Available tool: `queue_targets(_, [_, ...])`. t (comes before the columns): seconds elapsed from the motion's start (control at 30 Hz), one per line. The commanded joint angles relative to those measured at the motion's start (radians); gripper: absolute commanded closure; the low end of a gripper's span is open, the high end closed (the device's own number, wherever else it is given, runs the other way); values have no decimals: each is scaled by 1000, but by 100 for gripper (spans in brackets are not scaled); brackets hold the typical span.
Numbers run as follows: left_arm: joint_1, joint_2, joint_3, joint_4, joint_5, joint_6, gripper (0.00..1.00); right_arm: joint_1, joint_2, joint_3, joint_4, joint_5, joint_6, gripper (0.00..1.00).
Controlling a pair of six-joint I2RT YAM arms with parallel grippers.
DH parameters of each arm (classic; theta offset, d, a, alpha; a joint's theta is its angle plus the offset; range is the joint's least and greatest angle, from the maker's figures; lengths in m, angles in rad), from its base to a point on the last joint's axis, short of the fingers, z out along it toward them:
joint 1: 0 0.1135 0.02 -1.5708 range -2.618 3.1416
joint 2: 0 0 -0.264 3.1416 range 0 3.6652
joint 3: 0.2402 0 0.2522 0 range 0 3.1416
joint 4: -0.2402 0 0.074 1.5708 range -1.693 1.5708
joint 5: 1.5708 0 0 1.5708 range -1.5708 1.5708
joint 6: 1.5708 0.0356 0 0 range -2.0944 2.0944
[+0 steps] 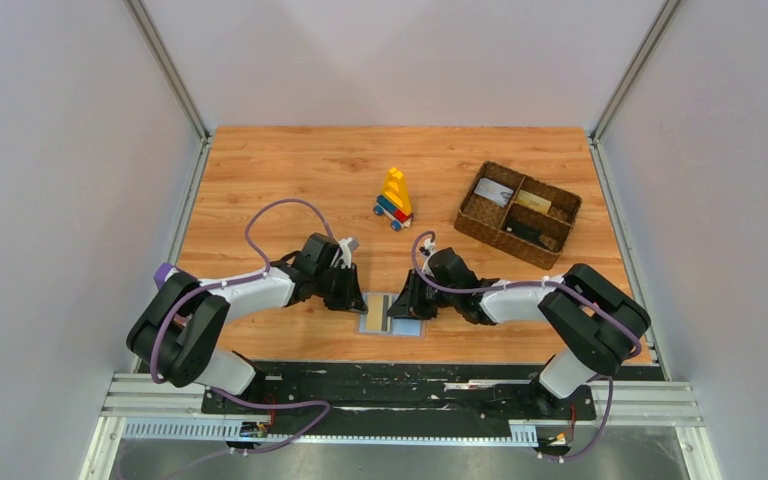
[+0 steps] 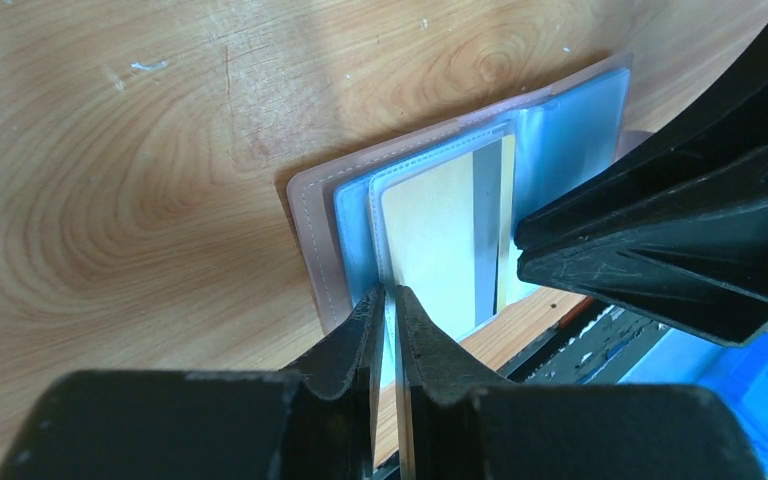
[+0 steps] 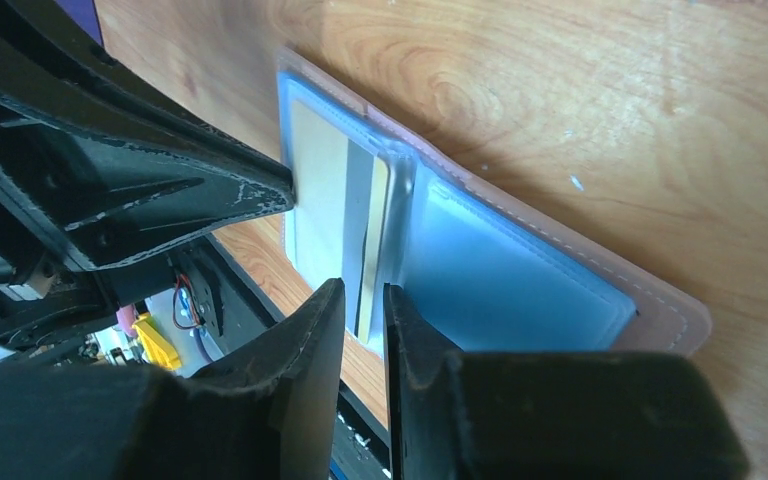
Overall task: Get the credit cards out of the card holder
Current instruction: Remove the credit card from the card holder.
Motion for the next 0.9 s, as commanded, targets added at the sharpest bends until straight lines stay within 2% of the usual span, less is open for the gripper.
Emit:
queue_targets(0.0, [-3, 22, -31, -36, -45, 9, 83, 6, 16, 36, 10, 10, 3, 77])
queue_targets(0.17, [-3, 25, -29, -36, -44, 10, 83, 32, 25, 82, -102, 80, -15, 76])
queue_targets(0.43, [-1, 27, -30, -38, -44, 9, 83, 39, 49, 96, -124, 91, 0, 73])
queue_targets(0.63, [-2, 26, -33, -36, -44, 6, 83, 60, 47, 133, -221, 158, -6, 72])
queue_targets(0.87, [-2, 27, -36, -35, -44, 3, 83, 61, 73, 125, -182, 137, -7, 72])
